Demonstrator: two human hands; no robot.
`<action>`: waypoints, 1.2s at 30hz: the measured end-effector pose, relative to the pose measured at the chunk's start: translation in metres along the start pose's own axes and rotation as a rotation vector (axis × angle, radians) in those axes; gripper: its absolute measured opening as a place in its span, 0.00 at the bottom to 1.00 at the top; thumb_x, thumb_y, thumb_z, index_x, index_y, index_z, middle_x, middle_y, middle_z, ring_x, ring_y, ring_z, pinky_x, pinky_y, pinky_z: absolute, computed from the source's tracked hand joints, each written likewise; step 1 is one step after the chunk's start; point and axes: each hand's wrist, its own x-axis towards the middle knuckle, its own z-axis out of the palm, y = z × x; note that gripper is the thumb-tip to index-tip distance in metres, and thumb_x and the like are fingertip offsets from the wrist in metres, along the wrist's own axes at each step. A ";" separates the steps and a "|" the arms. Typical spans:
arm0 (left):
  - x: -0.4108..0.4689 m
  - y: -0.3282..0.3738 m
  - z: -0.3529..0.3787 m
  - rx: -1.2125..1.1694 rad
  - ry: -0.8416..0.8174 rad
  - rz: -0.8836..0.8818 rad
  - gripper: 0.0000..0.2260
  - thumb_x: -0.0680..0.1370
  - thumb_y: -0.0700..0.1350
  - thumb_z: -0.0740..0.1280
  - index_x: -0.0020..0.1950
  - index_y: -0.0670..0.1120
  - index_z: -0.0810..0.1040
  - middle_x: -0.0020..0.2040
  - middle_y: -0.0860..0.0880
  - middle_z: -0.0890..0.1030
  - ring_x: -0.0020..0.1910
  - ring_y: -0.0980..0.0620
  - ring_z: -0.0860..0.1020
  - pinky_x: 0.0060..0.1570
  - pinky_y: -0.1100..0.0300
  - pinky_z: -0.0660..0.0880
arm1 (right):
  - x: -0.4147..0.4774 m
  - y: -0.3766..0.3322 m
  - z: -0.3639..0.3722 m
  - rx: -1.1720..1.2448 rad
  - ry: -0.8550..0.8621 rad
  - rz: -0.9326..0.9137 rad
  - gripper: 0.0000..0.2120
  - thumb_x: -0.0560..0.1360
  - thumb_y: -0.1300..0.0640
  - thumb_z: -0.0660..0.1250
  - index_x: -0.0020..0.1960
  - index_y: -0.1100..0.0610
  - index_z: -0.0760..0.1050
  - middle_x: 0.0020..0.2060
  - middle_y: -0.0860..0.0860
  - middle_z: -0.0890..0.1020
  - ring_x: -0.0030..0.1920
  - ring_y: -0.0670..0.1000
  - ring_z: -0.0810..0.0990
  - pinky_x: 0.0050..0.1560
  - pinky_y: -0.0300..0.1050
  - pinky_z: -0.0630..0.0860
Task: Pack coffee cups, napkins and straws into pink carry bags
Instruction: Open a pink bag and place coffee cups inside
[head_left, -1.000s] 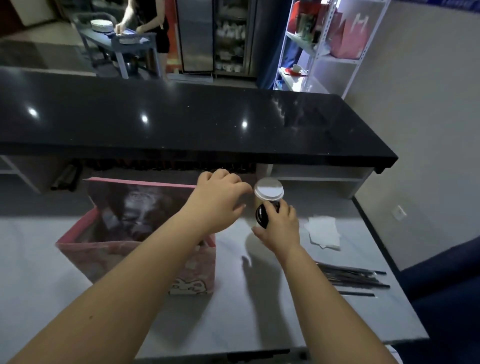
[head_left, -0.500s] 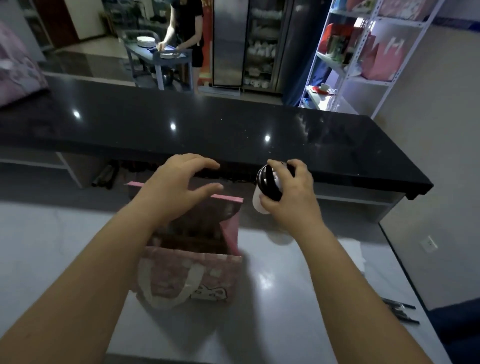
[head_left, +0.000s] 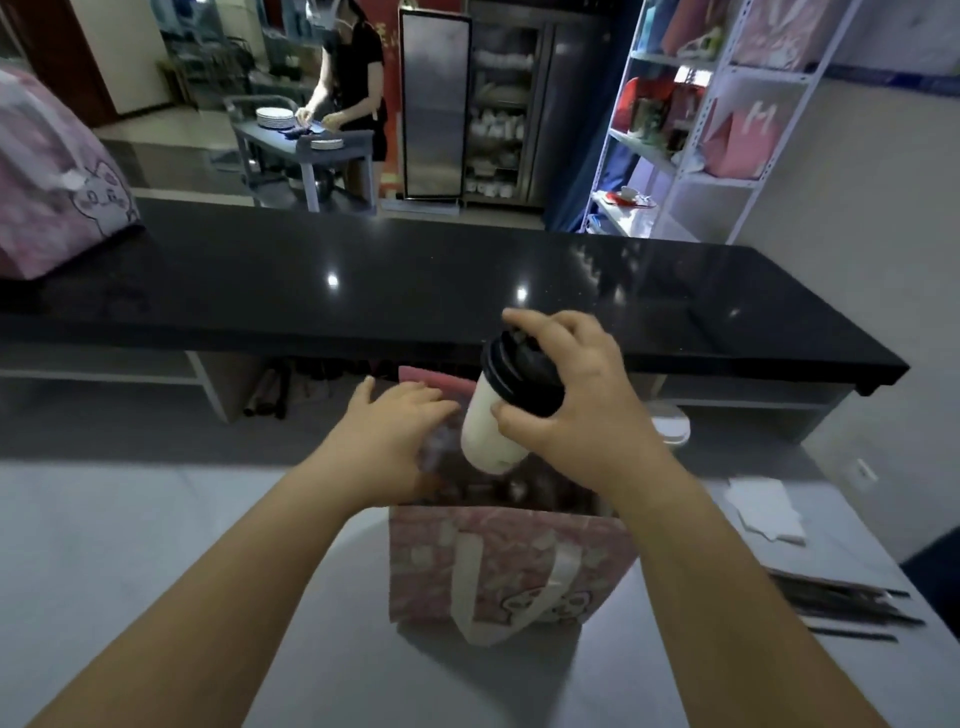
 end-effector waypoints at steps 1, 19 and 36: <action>0.000 -0.005 0.002 -0.005 -0.035 -0.001 0.41 0.70 0.62 0.69 0.78 0.57 0.54 0.79 0.54 0.55 0.78 0.52 0.49 0.73 0.36 0.41 | -0.009 -0.001 0.014 -0.052 -0.017 0.023 0.34 0.65 0.42 0.69 0.70 0.36 0.63 0.58 0.42 0.63 0.58 0.44 0.60 0.57 0.36 0.63; -0.030 -0.024 0.014 -0.049 -0.233 0.245 0.65 0.59 0.73 0.72 0.76 0.52 0.28 0.75 0.51 0.26 0.69 0.51 0.20 0.70 0.36 0.29 | -0.006 0.030 0.126 -0.326 -0.495 0.379 0.43 0.67 0.46 0.75 0.75 0.42 0.54 0.66 0.53 0.64 0.64 0.58 0.67 0.61 0.54 0.72; -0.034 -0.042 0.018 -0.091 -0.199 0.192 0.63 0.59 0.75 0.68 0.75 0.54 0.27 0.73 0.52 0.23 0.67 0.54 0.18 0.71 0.36 0.32 | -0.027 0.023 0.160 -0.422 -0.563 0.116 0.41 0.69 0.47 0.73 0.75 0.44 0.53 0.72 0.55 0.56 0.67 0.60 0.62 0.65 0.56 0.70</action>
